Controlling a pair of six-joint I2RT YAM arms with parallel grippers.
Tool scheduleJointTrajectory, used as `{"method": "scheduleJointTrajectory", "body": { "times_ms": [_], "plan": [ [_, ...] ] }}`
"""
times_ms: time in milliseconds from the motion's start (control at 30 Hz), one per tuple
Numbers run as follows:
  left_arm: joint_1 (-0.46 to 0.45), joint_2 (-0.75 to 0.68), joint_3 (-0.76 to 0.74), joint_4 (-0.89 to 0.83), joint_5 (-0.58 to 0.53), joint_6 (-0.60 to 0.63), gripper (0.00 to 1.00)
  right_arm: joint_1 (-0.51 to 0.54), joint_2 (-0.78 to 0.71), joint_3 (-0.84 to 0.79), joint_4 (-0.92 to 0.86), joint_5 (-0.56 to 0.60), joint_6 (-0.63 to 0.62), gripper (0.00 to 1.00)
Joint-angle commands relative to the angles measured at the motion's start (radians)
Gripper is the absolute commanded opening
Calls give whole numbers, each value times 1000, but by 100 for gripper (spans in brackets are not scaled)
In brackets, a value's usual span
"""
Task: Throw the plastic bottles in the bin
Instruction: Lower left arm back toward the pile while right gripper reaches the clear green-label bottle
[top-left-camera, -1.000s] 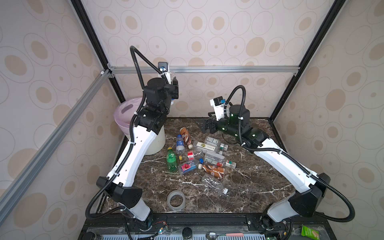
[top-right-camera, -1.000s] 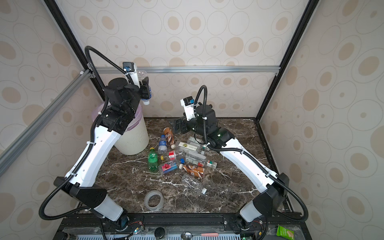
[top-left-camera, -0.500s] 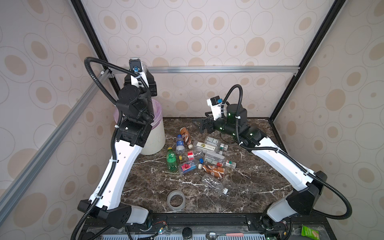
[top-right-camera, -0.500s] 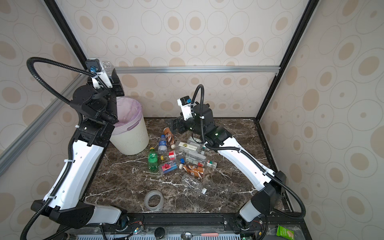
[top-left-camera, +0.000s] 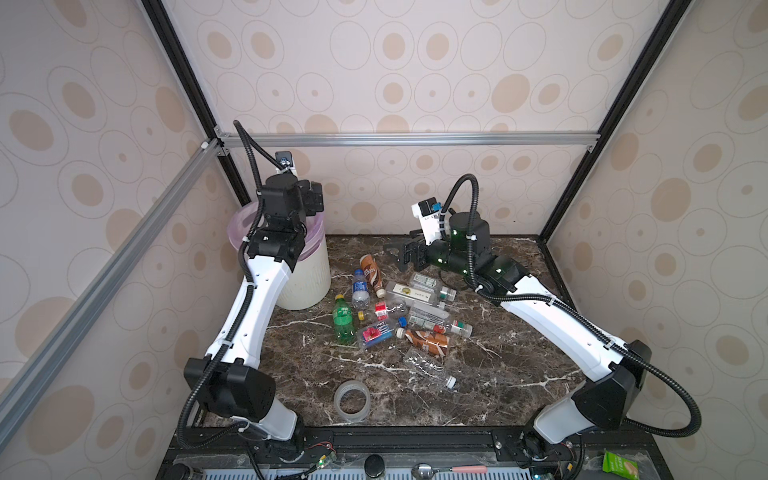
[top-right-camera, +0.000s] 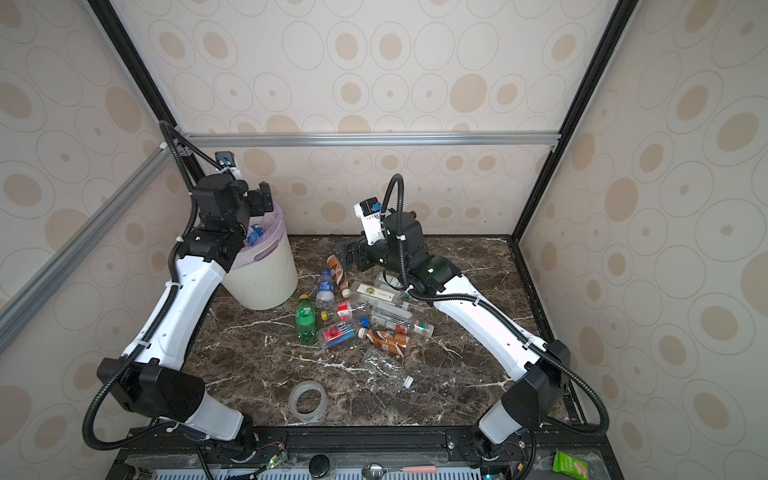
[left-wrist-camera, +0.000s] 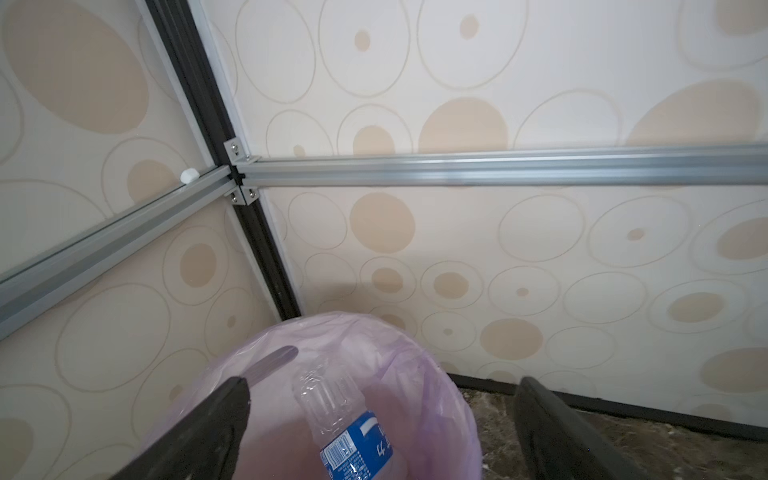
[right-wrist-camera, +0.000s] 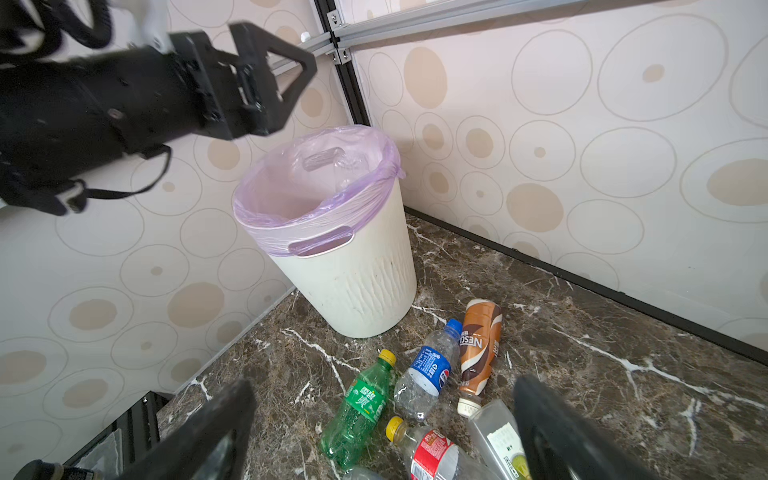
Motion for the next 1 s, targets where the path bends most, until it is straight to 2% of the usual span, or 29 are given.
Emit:
{"method": "scheduleJointTrajectory", "body": {
  "times_ms": [0,233,433,567,700,967],
  "plan": [
    [-20,-60,64,1,55,-42,99,8,-17,-15,12,3,15,100],
    [-66,-84,6,27,116,-94,99,7,-31,-49,0,33,13,100],
    [-126,-78,-35,45,224,-161,99,-30,-76,-140,-1,42,41,100],
    [-181,-60,-64,59,297,-222,99,-89,-113,-230,-15,55,53,100],
    [-240,-58,-155,126,353,-298,99,-166,-129,-320,-40,77,59,100],
    [-311,-11,-330,252,513,-476,99,-292,-78,-444,-69,105,30,100]
  ]
}}
